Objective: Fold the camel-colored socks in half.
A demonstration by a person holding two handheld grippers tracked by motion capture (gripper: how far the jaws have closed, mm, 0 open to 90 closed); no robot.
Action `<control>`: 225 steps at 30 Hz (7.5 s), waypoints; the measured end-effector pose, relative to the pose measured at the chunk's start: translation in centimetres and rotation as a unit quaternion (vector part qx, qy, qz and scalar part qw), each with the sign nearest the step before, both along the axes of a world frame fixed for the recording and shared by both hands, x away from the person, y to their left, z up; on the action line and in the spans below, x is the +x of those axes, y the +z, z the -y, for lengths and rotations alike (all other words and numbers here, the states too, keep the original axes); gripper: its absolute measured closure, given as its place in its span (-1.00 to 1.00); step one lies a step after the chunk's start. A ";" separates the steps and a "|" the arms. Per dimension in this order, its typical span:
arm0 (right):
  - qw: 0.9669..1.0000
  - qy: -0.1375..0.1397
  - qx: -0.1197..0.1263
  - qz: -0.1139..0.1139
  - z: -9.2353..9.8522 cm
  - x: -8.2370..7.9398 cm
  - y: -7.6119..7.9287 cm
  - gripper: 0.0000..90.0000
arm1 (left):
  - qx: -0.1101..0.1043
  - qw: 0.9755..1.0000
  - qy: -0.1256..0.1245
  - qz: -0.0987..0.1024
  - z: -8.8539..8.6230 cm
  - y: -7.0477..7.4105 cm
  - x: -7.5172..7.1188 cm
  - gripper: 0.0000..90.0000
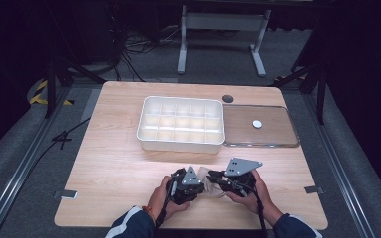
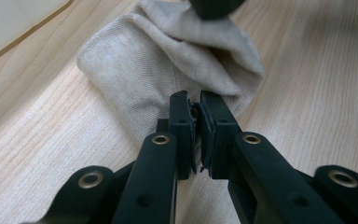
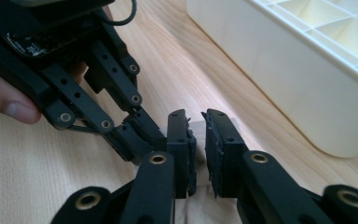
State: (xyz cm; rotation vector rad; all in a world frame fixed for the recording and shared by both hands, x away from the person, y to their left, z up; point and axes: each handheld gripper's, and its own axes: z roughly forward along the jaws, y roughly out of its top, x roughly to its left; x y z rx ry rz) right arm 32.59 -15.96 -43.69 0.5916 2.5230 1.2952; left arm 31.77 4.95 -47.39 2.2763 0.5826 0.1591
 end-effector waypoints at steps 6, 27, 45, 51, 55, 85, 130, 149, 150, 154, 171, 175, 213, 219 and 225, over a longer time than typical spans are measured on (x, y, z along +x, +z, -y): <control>1.000 0.019 -0.010 0.005 -0.9 -0.8 0.0 0.73 | 0.001 1.000 0.002 0.003 0.1 0.0 -0.1 0.85; 0.995 0.002 -0.090 -0.039 1.4 -0.2 -2.6 0.74 | 0.003 1.000 -0.001 -0.002 0.1 0.0 -0.1 0.86; 0.997 0.012 -0.073 0.005 -0.5 -0.9 -1.8 0.86 | 0.004 1.000 -0.003 0.000 0.1 0.0 0.0 0.86; 0.995 0.002 -0.091 -0.035 1.0 0.0 -2.9 0.77 | 0.000 1.000 -0.009 -0.008 0.0 0.0 0.2 0.86; 0.995 0.002 -0.096 -0.030 0.8 0.0 -3.0 0.76 | 0.006 1.000 -0.008 -0.008 0.0 0.1 0.2 0.83; 0.996 0.015 -0.085 -0.026 0.1 0.2 -3.0 0.76 | -0.039 0.996 0.072 -0.044 -2.4 0.9 1.8 0.17; 0.994 -0.008 -0.112 -0.013 -0.8 1.3 -2.9 0.74 | -0.096 0.994 0.056 -0.022 -0.4 1.1 1.1 0.80; 0.999 -0.016 -0.036 -0.018 1.5 1.4 -1.4 0.36 | -0.093 0.994 0.061 -0.019 -1.1 1.6 1.2 0.83; 0.999 -0.022 -0.029 -0.020 2.1 1.4 -1.1 0.41 | -0.092 0.994 0.061 -0.018 -1.1 1.6 1.3 0.83; 0.998 -0.034 -0.051 -0.031 2.8 1.6 -1.3 0.58 | -0.087 0.994 0.059 -0.018 -1.0 1.6 1.3 0.83; 0.994 -0.043 -0.092 -0.028 1.4 1.1 -3.1 0.72 | -0.077 0.996 0.040 0.008 1.3 1.7 0.5 0.79; 0.995 -0.042 -0.086 -0.029 1.6 1.2 -3.2 0.73 | -0.071 0.997 0.034 0.005 1.9 1.2 0.3 0.78; 0.998 -0.038 -0.027 -0.050 2.1 3.1 -2.8 0.81 | -0.124 0.992 0.037 0.011 -0.9 3.0 1.2 0.62; 0.998 -0.040 -0.035 -0.039 2.2 2.5 -2.9 0.81 | -0.089 0.996 -0.005 0.006 1.8 0.6 0.2 0.69; 0.998 -0.044 -0.044 -0.024 2.2 2.0 -2.9 0.81 | -0.053 0.997 -0.026 0.040 2.9 -0.2 -0.9 0.77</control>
